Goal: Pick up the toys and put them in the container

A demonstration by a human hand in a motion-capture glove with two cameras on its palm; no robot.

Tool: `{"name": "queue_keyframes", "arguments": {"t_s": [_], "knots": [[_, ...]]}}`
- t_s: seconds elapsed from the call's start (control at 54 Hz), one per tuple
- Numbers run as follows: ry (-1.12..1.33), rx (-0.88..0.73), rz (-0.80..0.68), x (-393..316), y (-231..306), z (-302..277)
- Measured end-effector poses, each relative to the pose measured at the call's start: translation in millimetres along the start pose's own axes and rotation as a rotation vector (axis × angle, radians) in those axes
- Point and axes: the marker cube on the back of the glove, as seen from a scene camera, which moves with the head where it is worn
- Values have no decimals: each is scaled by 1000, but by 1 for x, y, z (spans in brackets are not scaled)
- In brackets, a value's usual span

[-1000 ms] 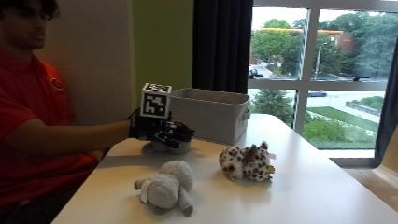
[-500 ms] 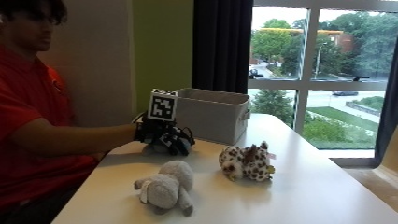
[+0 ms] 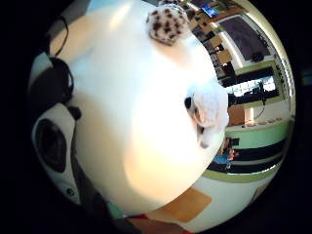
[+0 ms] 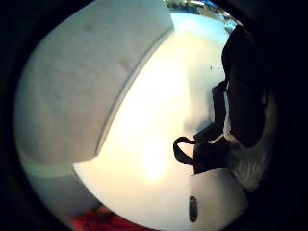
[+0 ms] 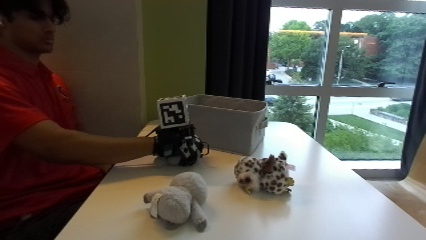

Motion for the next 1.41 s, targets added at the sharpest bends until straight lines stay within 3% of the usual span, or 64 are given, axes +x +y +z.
{"name": "queue_keyframes", "arguments": {"t_s": [0.204, 0.315, 0.482, 0.593, 1.112, 1.408], "knots": [[6, 5, -31, 33, -5, -7], [-154, 17, 22, 22, -14, -35], [-64, 66, 11, 26, -39, -83], [-253, 89, -24, 3, -54, -119], [-154, 140, -182, -119, -118, -198], [-208, 102, -222, -183, -137, -208]]}}
